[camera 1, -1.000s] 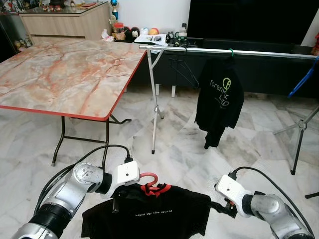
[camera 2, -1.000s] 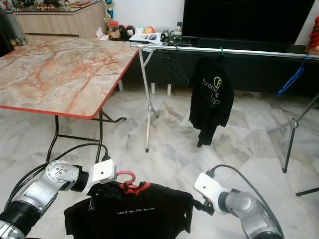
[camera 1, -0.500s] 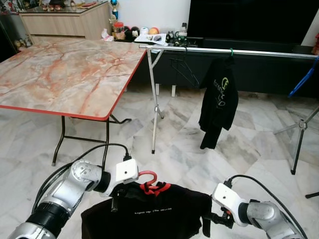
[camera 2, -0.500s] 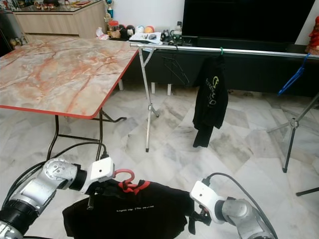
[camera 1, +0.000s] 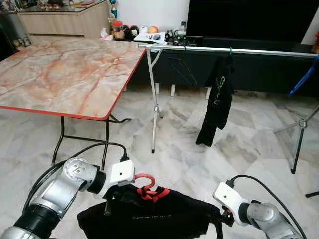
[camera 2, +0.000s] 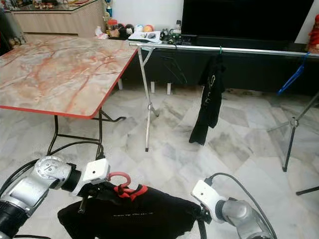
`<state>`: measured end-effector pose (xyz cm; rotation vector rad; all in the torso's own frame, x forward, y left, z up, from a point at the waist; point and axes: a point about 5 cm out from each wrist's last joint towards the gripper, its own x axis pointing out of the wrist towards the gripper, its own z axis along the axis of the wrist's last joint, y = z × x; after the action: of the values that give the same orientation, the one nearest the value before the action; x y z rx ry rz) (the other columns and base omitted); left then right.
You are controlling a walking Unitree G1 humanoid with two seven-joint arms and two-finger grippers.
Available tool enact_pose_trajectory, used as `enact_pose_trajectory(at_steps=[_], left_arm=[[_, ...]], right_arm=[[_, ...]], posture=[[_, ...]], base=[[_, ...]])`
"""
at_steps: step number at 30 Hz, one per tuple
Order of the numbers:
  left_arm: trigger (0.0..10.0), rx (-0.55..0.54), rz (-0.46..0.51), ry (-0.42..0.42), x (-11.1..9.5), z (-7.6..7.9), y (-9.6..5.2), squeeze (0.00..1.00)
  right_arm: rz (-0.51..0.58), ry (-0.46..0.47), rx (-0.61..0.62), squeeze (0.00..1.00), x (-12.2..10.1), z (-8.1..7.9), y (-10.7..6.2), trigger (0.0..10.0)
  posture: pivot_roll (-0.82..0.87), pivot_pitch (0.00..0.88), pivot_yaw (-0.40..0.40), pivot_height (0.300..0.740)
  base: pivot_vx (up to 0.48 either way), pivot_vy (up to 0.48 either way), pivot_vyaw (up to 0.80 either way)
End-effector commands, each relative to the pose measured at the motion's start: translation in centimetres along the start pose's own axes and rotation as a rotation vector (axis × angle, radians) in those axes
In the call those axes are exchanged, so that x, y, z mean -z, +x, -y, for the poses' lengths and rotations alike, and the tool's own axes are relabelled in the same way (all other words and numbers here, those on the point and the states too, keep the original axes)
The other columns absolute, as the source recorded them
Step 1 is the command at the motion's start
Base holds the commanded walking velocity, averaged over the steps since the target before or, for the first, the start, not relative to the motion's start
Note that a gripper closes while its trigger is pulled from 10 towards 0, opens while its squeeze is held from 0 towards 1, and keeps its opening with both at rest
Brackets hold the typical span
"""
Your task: Hang hanger
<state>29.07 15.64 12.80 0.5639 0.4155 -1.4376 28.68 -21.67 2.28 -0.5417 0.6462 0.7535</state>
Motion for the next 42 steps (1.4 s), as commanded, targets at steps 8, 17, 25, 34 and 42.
enact_pose_trajectory(at_steps=[8,17,25,34,42], left_arm=[[0.0,-0.043,0.042,-0.013,-0.5,-0.6,-0.8,0.00],[0.0,-0.063,0.034,-0.013,-0.4,-0.8,-1.1,0.00],[0.0,-0.094,0.031,-0.009,-0.4,-1.4,-1.4,0.00],[0.0,-0.143,0.036,-0.013,-0.3,-1.9,-1.5,0.00],[0.0,-0.160,0.038,-0.020,-0.1,-2.0,-1.4,0.00]], right_arm=[[0.037,0.026,0.002,0.00,-0.3,0.1,0.0,2.3],[0.056,0.040,-0.022,0.00,-0.4,-0.5,0.3,0.0],[0.053,0.043,-0.031,0.00,-0.3,-0.7,0.3,0.0],[0.051,0.045,-0.041,0.00,-0.2,-0.9,0.4,0.0],[0.051,0.040,-0.037,0.00,-0.3,-0.9,0.4,0.0]], posture=[[0.06,0.061,0.028,0.740],[0.06,0.055,0.028,0.740],[0.06,0.047,0.031,0.740],[0.06,0.053,0.030,0.740],[0.06,0.062,0.027,0.740]], base=[[0.000,0.000,0.00],[0.000,0.000,0.00],[0.000,0.000,0.00],[0.000,0.000,0.00],[0.000,0.000,0.00]])
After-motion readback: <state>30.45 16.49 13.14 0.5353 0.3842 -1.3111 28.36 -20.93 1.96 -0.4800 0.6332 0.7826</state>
